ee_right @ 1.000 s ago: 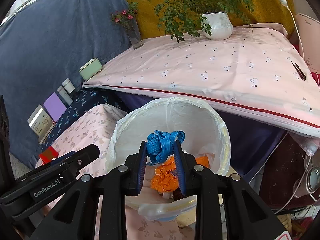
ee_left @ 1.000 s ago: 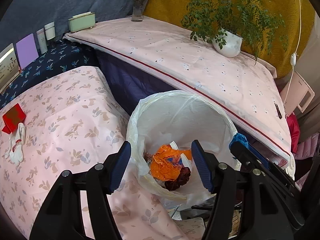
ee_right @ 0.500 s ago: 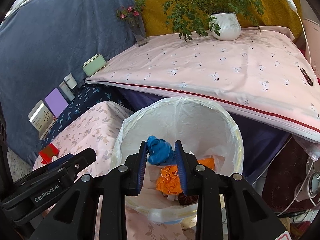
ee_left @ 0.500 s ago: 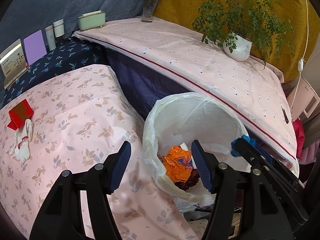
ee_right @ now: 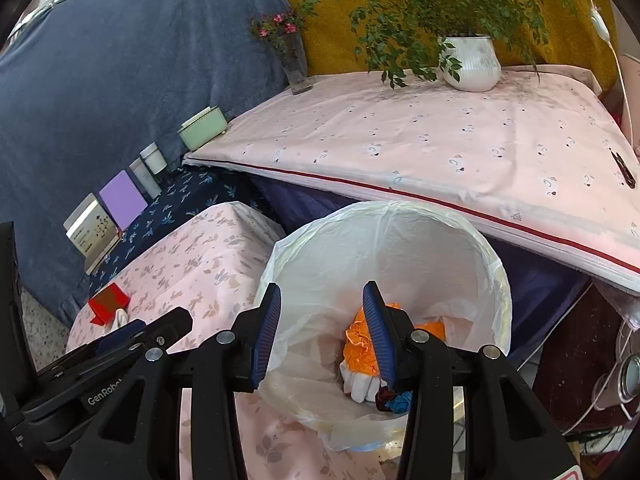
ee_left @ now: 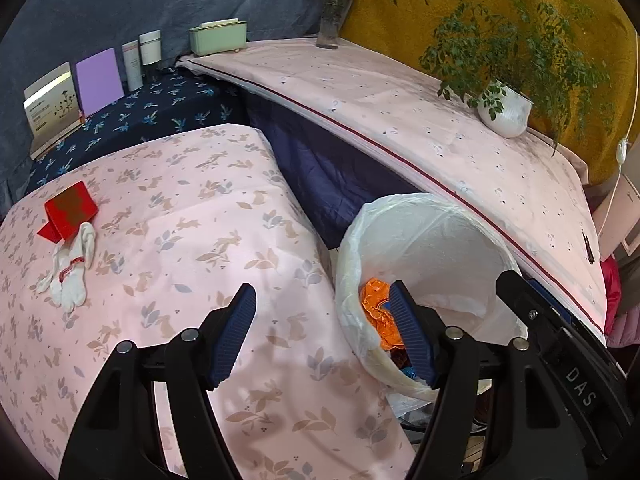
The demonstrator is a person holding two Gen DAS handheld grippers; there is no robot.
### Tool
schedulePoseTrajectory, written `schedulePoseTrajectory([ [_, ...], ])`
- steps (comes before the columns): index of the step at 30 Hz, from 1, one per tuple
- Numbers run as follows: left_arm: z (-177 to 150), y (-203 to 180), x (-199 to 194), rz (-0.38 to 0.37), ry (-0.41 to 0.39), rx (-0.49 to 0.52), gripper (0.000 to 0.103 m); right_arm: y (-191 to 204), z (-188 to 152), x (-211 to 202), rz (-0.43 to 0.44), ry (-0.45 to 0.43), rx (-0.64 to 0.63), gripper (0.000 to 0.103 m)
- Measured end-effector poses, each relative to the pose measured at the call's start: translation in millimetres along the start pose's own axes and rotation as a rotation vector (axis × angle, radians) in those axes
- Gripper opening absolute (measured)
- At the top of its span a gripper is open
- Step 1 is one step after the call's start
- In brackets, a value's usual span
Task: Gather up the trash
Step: 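Withdraw both tools from the bin back over the table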
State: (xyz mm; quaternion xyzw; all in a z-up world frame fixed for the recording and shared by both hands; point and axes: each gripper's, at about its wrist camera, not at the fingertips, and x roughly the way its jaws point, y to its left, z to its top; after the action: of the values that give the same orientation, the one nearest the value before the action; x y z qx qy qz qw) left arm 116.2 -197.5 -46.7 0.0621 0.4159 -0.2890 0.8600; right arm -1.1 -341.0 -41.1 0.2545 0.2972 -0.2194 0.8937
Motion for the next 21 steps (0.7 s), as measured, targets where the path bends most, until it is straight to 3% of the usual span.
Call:
schedulePoseTrajectory([
  [21, -11.7, 67.6, -36.3, 0.103, -0.053, -0.099, 0.074, 66.4, -13.8, -10.6, 0.061, 0.005, -0.113, 0.049],
])
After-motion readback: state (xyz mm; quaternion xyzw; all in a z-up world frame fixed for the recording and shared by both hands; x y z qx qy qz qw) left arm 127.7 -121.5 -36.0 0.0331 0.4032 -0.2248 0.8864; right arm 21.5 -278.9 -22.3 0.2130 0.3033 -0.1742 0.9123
